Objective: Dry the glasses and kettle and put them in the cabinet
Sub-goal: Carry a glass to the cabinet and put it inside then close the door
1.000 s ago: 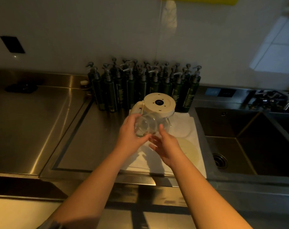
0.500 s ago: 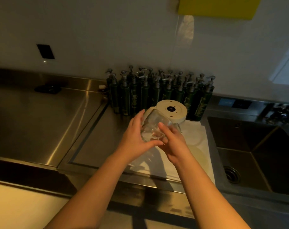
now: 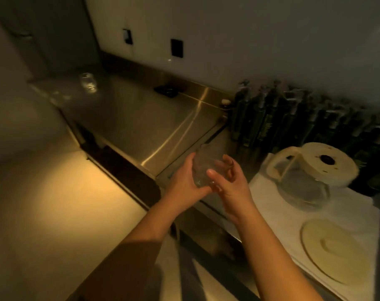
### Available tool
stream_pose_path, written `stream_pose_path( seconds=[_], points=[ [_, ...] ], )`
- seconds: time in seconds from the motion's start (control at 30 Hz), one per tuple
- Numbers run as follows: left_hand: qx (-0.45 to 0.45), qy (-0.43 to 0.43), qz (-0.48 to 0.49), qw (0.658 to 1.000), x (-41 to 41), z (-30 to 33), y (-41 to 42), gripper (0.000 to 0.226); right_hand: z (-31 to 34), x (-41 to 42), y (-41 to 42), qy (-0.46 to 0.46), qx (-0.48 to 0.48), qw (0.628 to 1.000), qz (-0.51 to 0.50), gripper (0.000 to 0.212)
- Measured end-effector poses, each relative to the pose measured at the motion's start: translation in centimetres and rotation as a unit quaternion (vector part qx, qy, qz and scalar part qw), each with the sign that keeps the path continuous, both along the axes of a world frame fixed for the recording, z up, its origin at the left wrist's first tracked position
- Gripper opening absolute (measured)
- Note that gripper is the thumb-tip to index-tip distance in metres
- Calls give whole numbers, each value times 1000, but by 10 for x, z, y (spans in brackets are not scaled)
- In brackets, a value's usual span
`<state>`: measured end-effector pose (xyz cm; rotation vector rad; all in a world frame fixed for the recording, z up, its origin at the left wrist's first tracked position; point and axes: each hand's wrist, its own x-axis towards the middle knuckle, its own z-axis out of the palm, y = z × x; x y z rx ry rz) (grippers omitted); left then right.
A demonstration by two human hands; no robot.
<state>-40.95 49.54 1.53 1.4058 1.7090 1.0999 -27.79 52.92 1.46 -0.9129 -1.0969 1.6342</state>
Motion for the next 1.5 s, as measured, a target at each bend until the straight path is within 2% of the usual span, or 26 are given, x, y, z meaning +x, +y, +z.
stream_pose_path(
  seconds=[0.1,0.23,0.47,0.8,0.97,1.07,1.23,1.5],
  points=[
    [5,-22,71,997,-37,-5,-21,83,-4,-42,-8,-3,0,998,62,63],
    [-1,-55,147,988,-84,-17,-44,81,-7,-96,-16,-14,-14,989,145,72],
    [31,-63,252,965,-176,-31,-68,82,-5,-202,-21,-77,43,967,237,60],
    [82,-44,338,937,-338,-14,-77,78,17,-383,-19,-87,134,944,288,57],
    [107,-33,364,925,-404,-8,-87,76,26,-456,-23,-88,122,937,315,74],
    [118,-15,383,916,-438,-10,-87,77,24,-493,-21,-86,133,930,331,69],
    [121,-35,421,898,-499,-14,-73,78,23,-558,-6,-93,143,918,358,68],
    [112,-22,463,879,-623,-20,-26,77,12,-694,49,-77,154,904,392,69]
  ],
)
